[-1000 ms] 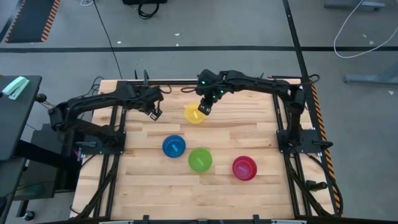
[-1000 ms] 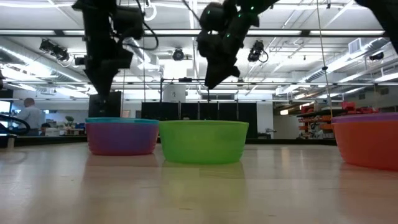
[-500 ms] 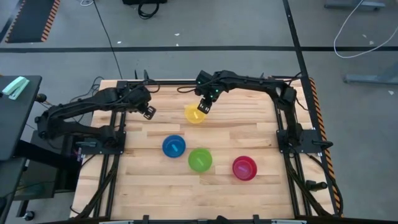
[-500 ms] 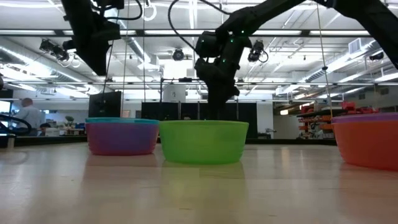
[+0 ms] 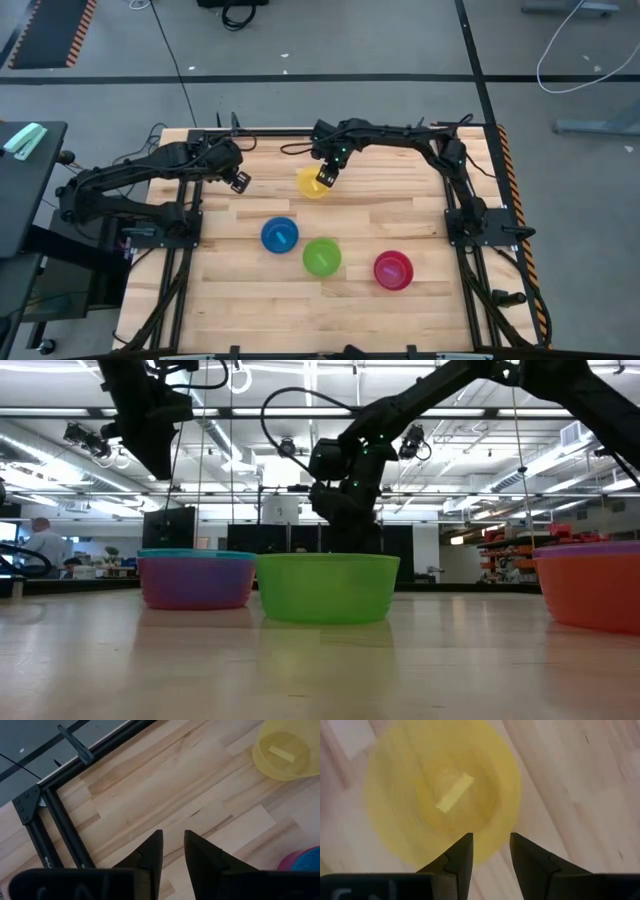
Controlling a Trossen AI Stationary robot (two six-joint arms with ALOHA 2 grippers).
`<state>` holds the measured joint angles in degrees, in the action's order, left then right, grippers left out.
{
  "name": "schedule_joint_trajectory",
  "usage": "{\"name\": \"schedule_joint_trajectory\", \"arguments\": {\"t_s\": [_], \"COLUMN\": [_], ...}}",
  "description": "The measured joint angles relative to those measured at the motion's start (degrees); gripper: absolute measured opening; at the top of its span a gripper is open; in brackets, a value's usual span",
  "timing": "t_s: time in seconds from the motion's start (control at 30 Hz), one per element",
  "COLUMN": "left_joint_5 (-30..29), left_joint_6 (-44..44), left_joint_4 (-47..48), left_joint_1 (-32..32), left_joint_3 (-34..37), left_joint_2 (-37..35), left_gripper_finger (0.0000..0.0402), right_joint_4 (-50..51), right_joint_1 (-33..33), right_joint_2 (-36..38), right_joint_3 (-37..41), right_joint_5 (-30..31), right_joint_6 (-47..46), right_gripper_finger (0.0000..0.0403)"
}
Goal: Nest bowls inside each other
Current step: Stack the yellow bowl on the green bowl
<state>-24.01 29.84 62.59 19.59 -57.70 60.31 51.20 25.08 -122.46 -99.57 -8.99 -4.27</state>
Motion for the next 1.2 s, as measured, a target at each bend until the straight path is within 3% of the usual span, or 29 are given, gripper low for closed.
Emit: {"name": "schedule_joint_trajectory", "arguments": {"t_s": [0.93,1.2], "left_joint_5": [0.02,0.02], "left_joint_6": [1.03,1.15], "left_joint_4": [0.31,0.29], "left_joint_1": [0.04,-1.79], "left_joint_3": [0.01,0.01], "left_joint_2": [0.02,0.02], "left_gripper_finger": [0.0077,0.0075], "right_joint_4": [-3.36,-5.31], "right_joint_1": [1.38,1.4], "right_joint_2": [-0.21,-0.21], "right_joint_3": [0.03,4.05], "right_joint_5": [-0.29,-0.29], "right_joint_6": [-3.64,-4.26], "right_gripper_finger": [0.0132,0.0132]}}
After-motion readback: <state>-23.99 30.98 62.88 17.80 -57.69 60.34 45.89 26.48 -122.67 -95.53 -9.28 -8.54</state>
